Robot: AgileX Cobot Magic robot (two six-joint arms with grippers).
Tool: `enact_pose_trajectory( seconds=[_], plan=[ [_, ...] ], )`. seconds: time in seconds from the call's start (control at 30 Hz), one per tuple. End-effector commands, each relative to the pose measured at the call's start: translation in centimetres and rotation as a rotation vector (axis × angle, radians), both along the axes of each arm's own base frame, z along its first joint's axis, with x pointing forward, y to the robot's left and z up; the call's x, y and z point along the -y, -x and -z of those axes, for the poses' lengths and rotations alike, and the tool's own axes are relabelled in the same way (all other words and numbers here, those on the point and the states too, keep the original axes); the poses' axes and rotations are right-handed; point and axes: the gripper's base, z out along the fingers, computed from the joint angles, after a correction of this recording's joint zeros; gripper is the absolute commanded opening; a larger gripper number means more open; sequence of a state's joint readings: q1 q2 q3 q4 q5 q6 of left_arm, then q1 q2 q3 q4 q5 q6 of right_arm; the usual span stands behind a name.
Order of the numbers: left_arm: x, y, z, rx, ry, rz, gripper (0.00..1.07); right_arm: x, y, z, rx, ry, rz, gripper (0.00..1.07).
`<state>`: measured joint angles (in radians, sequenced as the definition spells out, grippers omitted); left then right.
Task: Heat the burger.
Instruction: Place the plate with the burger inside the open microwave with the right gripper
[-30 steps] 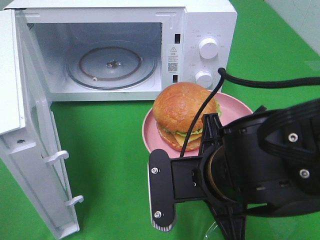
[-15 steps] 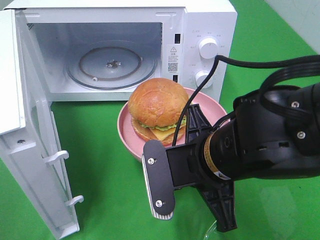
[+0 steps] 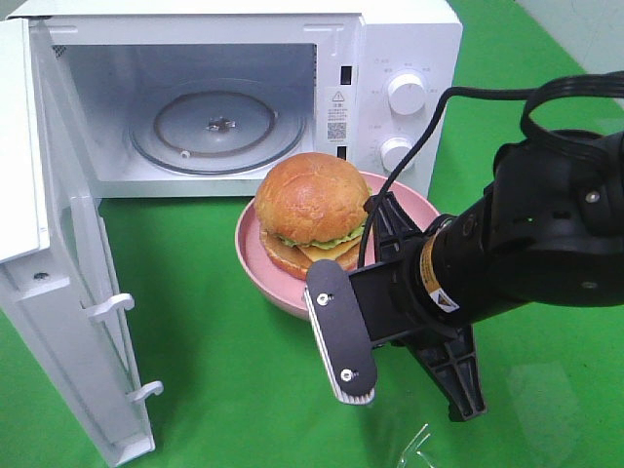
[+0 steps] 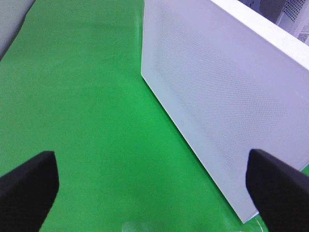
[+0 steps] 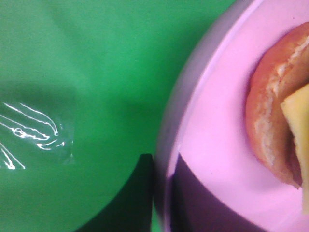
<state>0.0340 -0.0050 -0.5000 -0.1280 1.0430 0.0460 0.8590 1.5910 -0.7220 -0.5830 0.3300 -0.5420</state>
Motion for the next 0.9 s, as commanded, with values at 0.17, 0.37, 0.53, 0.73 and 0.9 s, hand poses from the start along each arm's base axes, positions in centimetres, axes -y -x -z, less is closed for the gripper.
enact_pose_trajectory(
  seconds=[0.17, 0.37, 0.53, 0.73, 0.9],
  plan=[
    [0.03, 0.31, 0.03, 0.024, 0.0, 0.008, 0.97, 0.02, -0.69, -0.37, 0.029, -0.016, -0.153, 0.0],
    [0.03, 0.31, 0.03, 0.024, 0.0, 0.008, 0.97, -0.39, -0.73, -0.47, 0.035, -0.052, -0.237, 0.0],
    [0.03, 0.31, 0.03, 0.024, 0.0, 0.008, 0.97, -0.74, -0.61, -0.55, 0.033, -0.086, -0.262, 0.0],
    [0.03, 0.31, 0.03, 0.024, 0.0, 0.008, 0.97, -0.81, -0.52, -0.53, 0.016, -0.103, -0.272, 0.0],
    [0.03, 0.31, 0.03, 0.024, 0.0, 0.008, 0.97, -0.08, -1.23, -0.53, 0.012, -0.11, -0.245, 0.0]
  ],
)
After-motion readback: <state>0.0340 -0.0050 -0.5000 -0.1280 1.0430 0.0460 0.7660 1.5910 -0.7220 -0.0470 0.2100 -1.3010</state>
